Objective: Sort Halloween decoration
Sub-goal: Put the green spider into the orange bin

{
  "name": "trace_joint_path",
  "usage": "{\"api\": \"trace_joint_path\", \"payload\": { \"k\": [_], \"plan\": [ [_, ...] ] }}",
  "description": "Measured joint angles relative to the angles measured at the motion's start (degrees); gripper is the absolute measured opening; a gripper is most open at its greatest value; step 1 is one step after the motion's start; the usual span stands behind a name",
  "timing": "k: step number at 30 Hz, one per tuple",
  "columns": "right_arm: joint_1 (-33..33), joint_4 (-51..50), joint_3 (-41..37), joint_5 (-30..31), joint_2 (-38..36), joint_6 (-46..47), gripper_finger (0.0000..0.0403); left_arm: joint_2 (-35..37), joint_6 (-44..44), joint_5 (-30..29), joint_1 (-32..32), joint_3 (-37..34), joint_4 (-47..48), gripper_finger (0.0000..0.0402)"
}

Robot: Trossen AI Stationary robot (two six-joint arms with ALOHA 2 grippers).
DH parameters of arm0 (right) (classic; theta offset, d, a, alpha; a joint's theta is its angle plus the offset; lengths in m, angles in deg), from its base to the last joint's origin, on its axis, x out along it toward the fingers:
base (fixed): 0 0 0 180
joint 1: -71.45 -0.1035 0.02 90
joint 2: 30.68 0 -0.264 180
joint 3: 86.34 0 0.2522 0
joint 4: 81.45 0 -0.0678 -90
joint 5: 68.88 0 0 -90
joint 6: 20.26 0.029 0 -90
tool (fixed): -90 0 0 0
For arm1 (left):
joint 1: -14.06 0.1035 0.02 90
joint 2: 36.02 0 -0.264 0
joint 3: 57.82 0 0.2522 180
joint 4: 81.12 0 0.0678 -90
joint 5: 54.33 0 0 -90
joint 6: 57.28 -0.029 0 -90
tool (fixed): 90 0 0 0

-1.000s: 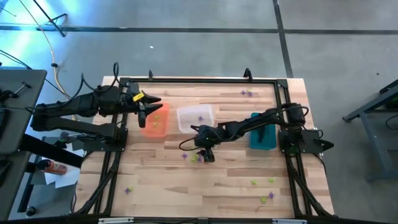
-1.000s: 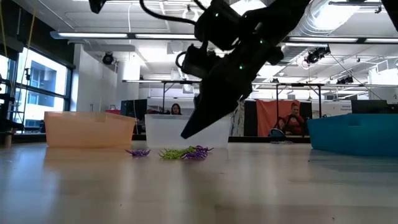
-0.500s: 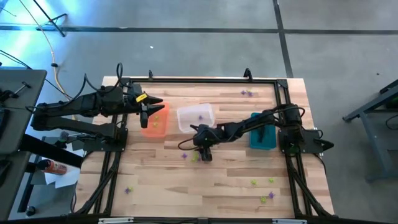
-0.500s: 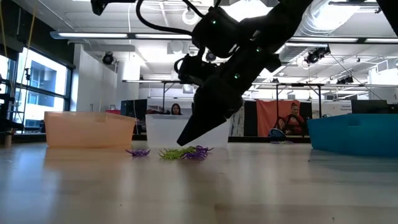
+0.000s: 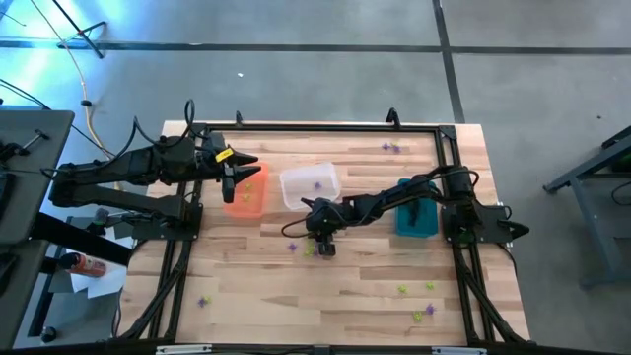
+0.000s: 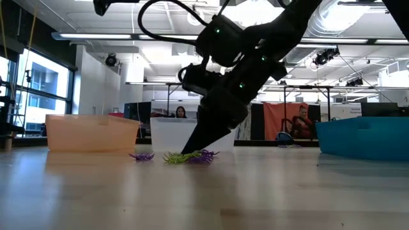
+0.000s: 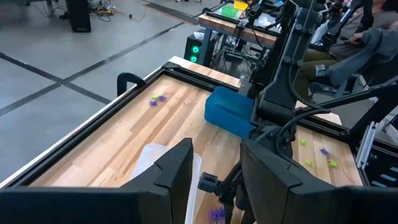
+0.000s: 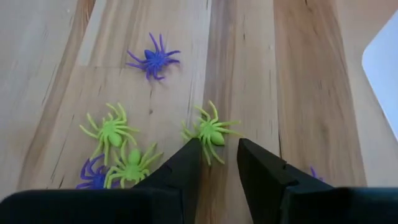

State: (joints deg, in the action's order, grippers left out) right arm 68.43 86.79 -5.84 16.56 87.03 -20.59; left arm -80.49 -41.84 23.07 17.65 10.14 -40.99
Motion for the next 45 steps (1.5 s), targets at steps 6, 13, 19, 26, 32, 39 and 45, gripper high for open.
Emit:
{"api": "trace_joint_path", "payload": {
  "k": [6,13,19,26,32,39,45],
  "plan": [
    [0.13,-0.13,0.00,0.19,0.02,-0.17,0.0103,0.00,-0.04,0.00,0.00,0.00,-0.02,0.0121],
    [-0.66,-0.56,0.03,1.10,0.06,-2.59,0.0043,0.00,-0.54,0.00,0.00,0.00,-0.02,0.0121],
    [-1.23,-2.72,0.04,1.31,-0.81,-2.70,0.0009,0.02,-0.57,0.00,0.04,0.00,-0.02,0.0121],
    [-0.38,-8.09,-0.17,1.36,-6.97,-3.99,0.0001,0.02,-2.12,0.00,0.04,0.02,-0.12,0.0121],
    [1.45,-13.57,-0.15,5.44,-16.38,-6.07,0.0000,0.02,-4.16,-0.02,0.04,0.02,-0.04,0.0121],
    [2.25,-14.81,-0.08,13.06,-27.88,-5.74,0.0000,-2.32,-7.52,0.10,0.00,0.07,-1.14,0.0121],
    [2.25,-11.79,-0.04,17.11,-33.74,-5.75,0.0000,-9.89,-13.83,3.81,-0.04,0.04,-10.12,0.0131]
  ]
}}
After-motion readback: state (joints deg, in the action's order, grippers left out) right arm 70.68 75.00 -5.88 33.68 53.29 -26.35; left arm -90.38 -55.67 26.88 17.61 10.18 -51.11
